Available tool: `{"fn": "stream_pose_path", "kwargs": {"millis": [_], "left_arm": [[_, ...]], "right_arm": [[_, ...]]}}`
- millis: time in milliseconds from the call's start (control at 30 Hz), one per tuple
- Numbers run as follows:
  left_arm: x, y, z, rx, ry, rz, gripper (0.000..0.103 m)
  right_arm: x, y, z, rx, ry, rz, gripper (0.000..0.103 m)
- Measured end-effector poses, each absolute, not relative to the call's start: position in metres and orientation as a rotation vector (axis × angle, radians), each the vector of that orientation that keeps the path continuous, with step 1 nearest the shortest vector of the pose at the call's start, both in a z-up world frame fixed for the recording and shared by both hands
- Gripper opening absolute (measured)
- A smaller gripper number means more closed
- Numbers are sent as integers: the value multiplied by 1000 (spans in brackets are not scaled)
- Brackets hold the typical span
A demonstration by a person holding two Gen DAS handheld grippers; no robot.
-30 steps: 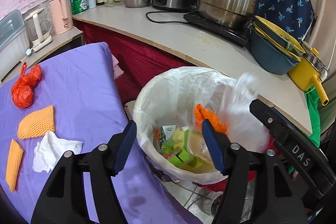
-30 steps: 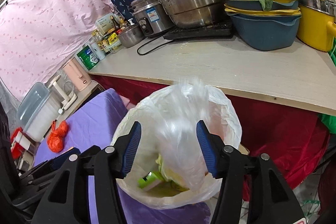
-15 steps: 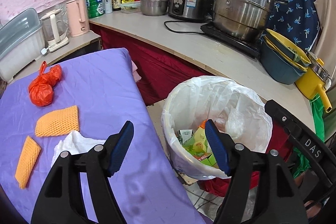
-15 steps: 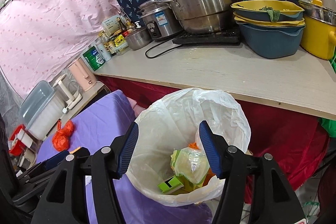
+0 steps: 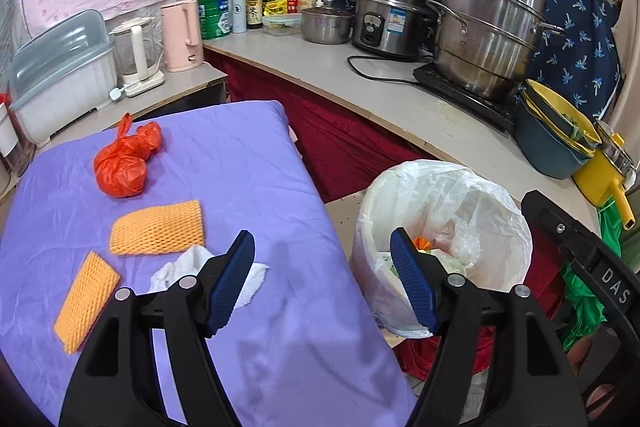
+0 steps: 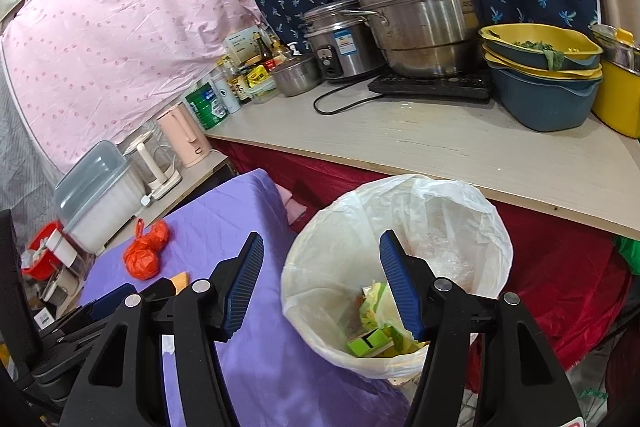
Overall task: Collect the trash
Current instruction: 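Open both tools over the bin to drop the box and plastic bag, then move both open tools back over the table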
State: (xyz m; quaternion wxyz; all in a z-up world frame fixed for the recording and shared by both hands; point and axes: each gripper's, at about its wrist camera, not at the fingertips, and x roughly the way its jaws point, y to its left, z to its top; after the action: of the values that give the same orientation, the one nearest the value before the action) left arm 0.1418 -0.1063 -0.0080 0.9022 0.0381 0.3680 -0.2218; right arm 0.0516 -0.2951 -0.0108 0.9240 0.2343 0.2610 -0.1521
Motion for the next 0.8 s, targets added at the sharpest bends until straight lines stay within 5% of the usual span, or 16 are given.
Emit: {"fn": "stream_pose_path", "kwargs": {"millis": [800], "left_arm": [[157,28,-13,8,770,-268,70]], "right_arm": [[84,-192,0,399,585,-162,59]]}}
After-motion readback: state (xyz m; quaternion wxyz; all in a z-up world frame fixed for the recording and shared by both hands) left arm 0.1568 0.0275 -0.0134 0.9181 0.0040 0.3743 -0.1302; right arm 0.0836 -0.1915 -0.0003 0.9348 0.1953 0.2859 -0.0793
